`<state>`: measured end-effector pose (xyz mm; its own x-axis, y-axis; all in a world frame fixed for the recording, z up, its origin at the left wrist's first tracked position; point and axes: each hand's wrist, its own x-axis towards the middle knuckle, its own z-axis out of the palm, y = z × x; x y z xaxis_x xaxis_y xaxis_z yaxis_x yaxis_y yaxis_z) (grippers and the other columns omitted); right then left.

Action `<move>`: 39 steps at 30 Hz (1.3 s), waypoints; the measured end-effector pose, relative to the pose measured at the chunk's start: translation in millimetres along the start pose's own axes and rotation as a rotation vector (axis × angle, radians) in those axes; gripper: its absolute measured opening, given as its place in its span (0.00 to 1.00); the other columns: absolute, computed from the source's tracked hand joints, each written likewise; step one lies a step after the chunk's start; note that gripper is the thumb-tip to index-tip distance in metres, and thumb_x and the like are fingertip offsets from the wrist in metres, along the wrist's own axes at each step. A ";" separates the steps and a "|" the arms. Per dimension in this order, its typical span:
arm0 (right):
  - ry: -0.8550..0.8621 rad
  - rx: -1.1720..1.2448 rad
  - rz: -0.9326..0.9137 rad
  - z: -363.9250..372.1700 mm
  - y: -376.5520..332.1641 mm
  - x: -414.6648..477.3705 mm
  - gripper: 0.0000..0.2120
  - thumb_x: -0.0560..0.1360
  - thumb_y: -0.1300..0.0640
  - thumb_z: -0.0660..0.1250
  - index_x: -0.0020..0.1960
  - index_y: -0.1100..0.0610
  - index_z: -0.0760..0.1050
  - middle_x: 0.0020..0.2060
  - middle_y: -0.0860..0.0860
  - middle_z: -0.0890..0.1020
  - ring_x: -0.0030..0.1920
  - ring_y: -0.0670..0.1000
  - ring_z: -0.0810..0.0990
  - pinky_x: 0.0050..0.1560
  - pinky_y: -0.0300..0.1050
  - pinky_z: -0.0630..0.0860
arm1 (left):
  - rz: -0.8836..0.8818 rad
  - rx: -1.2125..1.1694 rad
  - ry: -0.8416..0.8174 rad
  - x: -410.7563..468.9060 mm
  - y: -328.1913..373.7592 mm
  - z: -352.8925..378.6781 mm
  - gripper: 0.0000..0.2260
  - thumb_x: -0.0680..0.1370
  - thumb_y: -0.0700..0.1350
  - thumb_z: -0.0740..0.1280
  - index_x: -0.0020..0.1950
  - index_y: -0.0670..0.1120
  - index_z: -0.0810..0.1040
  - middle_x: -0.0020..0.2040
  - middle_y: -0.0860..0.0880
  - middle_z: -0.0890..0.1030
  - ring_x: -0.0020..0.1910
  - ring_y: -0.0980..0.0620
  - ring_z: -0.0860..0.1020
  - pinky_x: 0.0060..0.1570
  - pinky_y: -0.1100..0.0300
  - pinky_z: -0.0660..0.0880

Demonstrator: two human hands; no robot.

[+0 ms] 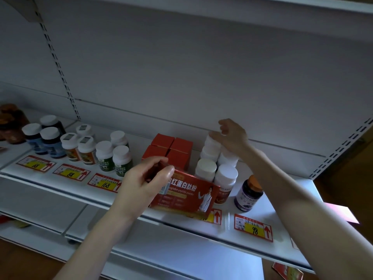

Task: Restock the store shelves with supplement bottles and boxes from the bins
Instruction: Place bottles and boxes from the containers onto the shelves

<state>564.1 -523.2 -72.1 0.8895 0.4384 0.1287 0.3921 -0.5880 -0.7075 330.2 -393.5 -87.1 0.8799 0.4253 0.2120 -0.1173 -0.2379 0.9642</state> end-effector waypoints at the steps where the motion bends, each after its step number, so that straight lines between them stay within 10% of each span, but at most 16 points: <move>1: 0.052 0.081 -0.036 -5.1 -7.8 -7.3 0.22 0.72 0.51 0.69 0.64 0.58 0.71 0.58 0.54 0.77 0.54 0.50 0.76 0.51 0.36 0.69 | -0.010 -0.038 0.014 1.7 3.9 0.6 0.14 0.68 0.57 0.68 0.47 0.49 0.79 0.42 0.51 0.82 0.42 0.57 0.81 0.40 0.63 0.78; 3: 0.068 0.217 -0.102 -16.9 -24.1 -26.3 0.14 0.73 0.53 0.69 0.56 0.55 0.76 0.50 0.50 0.80 0.47 0.45 0.78 0.45 0.29 0.72 | -0.055 -0.140 0.055 6.7 11.6 2.2 0.03 0.75 0.46 0.67 0.45 0.48 0.79 0.37 0.52 0.83 0.36 0.58 0.81 0.34 0.67 0.76; 10: -0.274 0.217 -0.197 -29.9 -44.6 -90.8 0.06 0.74 0.46 0.63 0.46 0.45 0.77 0.41 0.42 0.83 0.43 0.39 0.81 0.46 0.38 0.79 | -0.151 -0.308 0.204 19.4 13.9 -1.7 0.08 0.77 0.47 0.62 0.50 0.46 0.79 0.40 0.50 0.84 0.40 0.53 0.81 0.38 0.60 0.76; 17: -0.146 0.237 -0.172 -28.0 -38.2 -101.8 0.12 0.74 0.51 0.65 0.47 0.60 0.80 0.41 0.54 0.83 0.42 0.50 0.82 0.46 0.45 0.78 | -0.017 -0.232 0.210 13.3 13.7 0.8 0.05 0.78 0.45 0.62 0.50 0.53 0.76 0.46 0.54 0.81 0.40 0.62 0.80 0.35 0.69 0.75; 29: -0.043 0.601 0.246 -76.4 3.8 -136.2 0.12 0.72 0.60 0.69 0.54 0.60 0.76 0.44 0.52 0.82 0.40 0.46 0.82 0.40 0.34 0.80 | 0.114 -0.004 0.054 30.6 15.1 63.4 0.05 0.80 0.46 0.59 0.50 0.54 0.72 0.47 0.58 0.77 0.45 0.63 0.76 0.46 0.67 0.73; 39: 0.201 0.790 0.214 -185.6 91.0 -159.6 0.10 0.72 0.64 0.68 0.53 0.59 0.75 0.42 0.51 0.81 0.41 0.47 0.81 0.42 0.34 0.78 | 0.384 0.275 0.058 8.6 43.8 196.1 0.16 0.78 0.44 0.63 0.65 0.42 0.73 0.57 0.53 0.74 0.56 0.58 0.72 0.52 0.75 0.65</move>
<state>501.3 -772.9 -28.1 0.9802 0.1980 0.0046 -0.0027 0.0366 -0.9993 422.9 -571.5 -74.3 0.7687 0.3073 0.5610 -0.2961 -0.6064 0.7380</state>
